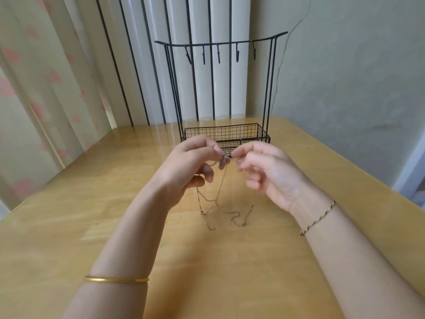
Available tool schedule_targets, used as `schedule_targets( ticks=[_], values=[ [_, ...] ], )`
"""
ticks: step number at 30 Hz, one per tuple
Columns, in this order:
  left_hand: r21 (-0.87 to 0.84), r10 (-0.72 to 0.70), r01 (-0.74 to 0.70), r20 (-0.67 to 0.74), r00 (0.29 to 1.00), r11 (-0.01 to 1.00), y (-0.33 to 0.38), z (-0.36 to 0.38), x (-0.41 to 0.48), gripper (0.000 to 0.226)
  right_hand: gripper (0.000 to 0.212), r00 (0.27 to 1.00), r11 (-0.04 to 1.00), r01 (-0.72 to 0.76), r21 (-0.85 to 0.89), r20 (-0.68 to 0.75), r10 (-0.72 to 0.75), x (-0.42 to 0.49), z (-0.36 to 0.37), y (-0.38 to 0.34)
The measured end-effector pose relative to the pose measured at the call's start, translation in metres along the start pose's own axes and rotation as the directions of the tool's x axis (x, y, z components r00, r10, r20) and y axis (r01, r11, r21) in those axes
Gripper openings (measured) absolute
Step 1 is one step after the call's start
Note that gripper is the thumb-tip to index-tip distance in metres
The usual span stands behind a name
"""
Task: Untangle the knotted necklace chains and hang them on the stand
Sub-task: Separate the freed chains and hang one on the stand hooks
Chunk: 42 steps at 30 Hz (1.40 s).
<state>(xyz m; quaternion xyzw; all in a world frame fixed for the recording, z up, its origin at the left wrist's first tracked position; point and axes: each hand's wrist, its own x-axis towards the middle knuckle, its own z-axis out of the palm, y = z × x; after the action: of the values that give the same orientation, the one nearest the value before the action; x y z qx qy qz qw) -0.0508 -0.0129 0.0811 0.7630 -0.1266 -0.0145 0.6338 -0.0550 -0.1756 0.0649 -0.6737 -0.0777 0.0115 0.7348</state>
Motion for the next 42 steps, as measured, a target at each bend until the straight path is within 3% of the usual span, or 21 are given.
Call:
schedule_targets(
  ticks=[4,10,21,27,32,37,42],
  values=[
    [0.022,-0.031,0.031,-0.01,0.999,0.999,-0.007,0.0,0.005,0.018,0.019,0.991,0.952,0.117,-0.285,-0.032,-0.131,-0.002,-0.001,-0.001],
    [0.035,0.025,-0.027,0.062,0.998,0.999,-0.005,0.0,0.008,0.011,0.02,0.966,0.891,0.24,-0.387,0.005,-0.258,-0.002,-0.001,0.0],
    [-0.068,0.056,-0.056,0.008,0.998,0.996,-0.022,0.0,-0.003,0.01,0.012,0.941,0.863,0.32,-0.391,0.025,-0.338,0.001,0.003,0.01],
    [-0.005,0.16,-0.16,-0.038,0.986,0.987,-0.024,0.004,-0.006,0.011,0.014,0.927,0.862,0.345,-0.372,-0.006,-0.374,0.0,0.003,0.012],
    [0.034,0.188,-0.186,-0.077,0.979,0.982,-0.02,0.008,-0.006,0.008,0.012,0.879,0.752,0.359,-0.552,-0.07,-0.472,0.001,0.006,0.013],
    [0.084,0.195,-0.188,-0.077,0.978,0.978,-0.018,0.008,-0.008,0.009,0.014,0.857,0.709,0.37,-0.6,-0.073,-0.509,0.0,0.01,0.013],
    [0.09,0.189,-0.179,-0.131,0.973,0.98,-0.019,0.008,-0.007,0.01,0.036,0.879,0.734,0.381,-0.562,-0.027,-0.476,-0.001,0.01,0.011]
  ],
)
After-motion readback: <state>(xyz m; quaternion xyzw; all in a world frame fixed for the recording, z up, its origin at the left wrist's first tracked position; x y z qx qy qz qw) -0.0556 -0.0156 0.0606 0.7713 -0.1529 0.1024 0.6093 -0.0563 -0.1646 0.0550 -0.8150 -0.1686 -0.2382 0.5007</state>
